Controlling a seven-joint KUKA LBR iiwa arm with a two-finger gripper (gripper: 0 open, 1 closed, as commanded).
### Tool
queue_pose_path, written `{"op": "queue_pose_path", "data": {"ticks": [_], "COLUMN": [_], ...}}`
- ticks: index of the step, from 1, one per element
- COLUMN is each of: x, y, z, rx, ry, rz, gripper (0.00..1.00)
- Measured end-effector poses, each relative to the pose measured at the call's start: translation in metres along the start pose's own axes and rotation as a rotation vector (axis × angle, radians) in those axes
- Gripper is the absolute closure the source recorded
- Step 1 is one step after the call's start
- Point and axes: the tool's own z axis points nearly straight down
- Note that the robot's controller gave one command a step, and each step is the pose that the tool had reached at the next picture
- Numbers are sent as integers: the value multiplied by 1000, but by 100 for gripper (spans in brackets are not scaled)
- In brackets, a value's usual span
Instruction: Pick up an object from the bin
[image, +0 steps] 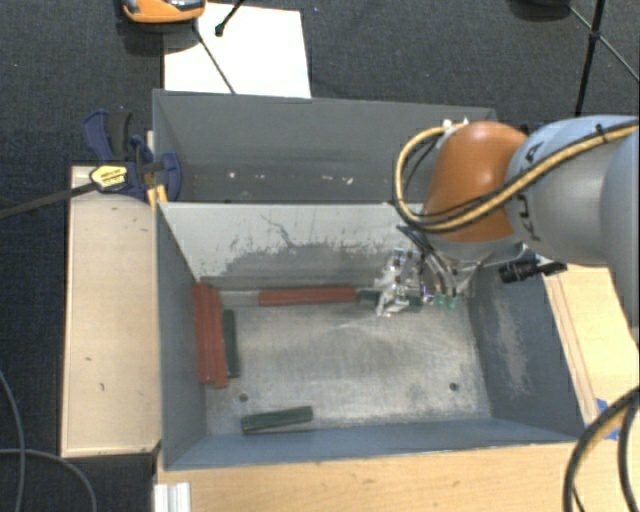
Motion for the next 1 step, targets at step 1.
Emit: {"op": "queue_pose_path", "data": {"ticks": [1], "x": [2], "y": [0], "z": [9], "rx": [1], "ry": [7], "rz": [0], "gripper": [100]}}
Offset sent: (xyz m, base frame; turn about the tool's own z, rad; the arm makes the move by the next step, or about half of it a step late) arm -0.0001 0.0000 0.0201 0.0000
